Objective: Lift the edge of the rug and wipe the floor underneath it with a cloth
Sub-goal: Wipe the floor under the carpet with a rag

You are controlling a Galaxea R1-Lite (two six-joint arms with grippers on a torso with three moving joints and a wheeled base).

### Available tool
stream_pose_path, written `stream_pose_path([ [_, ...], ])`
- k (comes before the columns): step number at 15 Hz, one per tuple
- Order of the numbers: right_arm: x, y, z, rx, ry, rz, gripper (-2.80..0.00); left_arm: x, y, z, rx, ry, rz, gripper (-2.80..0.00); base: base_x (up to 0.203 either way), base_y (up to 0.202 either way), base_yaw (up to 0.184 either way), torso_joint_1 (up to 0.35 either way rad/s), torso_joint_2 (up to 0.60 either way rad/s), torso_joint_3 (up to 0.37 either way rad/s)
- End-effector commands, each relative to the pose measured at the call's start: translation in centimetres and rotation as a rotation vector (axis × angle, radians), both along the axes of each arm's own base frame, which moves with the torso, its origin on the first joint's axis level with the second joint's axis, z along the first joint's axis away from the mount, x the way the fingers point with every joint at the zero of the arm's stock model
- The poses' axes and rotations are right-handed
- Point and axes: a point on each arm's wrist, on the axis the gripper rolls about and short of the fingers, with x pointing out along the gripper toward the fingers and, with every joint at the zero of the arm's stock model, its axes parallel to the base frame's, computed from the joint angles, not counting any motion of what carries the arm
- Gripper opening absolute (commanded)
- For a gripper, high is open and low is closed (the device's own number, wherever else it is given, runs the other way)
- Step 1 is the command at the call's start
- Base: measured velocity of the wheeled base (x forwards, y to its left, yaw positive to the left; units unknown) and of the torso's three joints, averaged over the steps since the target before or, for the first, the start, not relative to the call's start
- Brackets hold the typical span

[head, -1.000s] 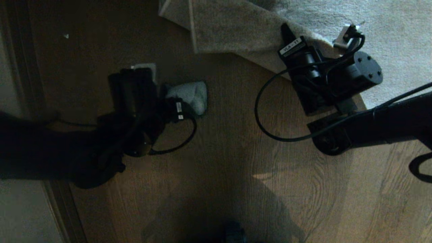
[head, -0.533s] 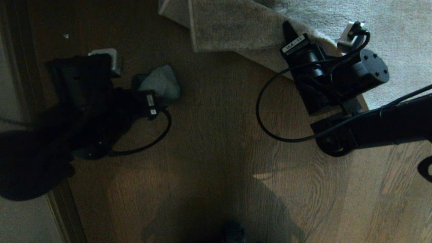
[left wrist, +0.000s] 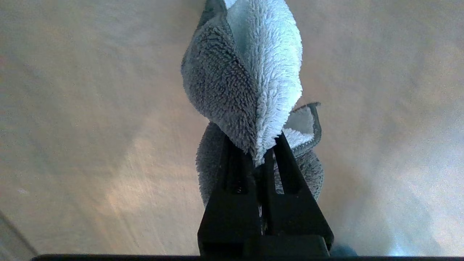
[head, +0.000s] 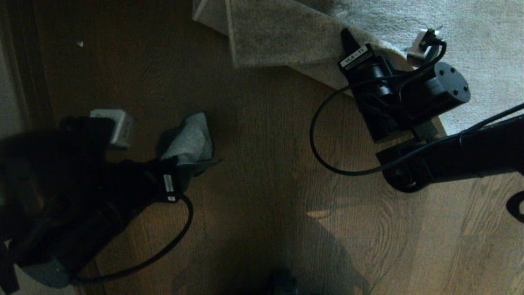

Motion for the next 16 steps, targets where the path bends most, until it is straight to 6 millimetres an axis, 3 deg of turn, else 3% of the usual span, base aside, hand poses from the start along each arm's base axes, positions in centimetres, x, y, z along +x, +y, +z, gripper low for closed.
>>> stream_pose_path([
  [1,-0.2,-0.1,0.1,0.021,-0.035,0.002,-2.80,-0.5,-1.3,-0.7,0.012,0.017,-0.056,-2.80,0.000,0.000,0.000,0.000,0.00,0.000],
  [5,0.1,0.0,-0.3,0.019,-0.026,0.000,-2.80,-0.9,-5.6,-2.1,0.048,0.050,-0.190,-2.80,0.000,0.000,0.000,0.000,0.00,0.000],
  [11,0.5,0.0,-0.6,0.016,-0.019,-0.004,-2.80,1.9,-12.3,-0.9,-0.021,-0.026,-0.228,-2.80,0.000,0.000,0.000,0.000,0.00,0.000],
  [16,0.5,0.0,-0.6,0.016,-0.021,-0.006,-2.80,3.2,-13.3,-1.2,-0.023,-0.028,-0.214,-2.80,0.000,0.000,0.000,0.000,0.00,0.000],
])
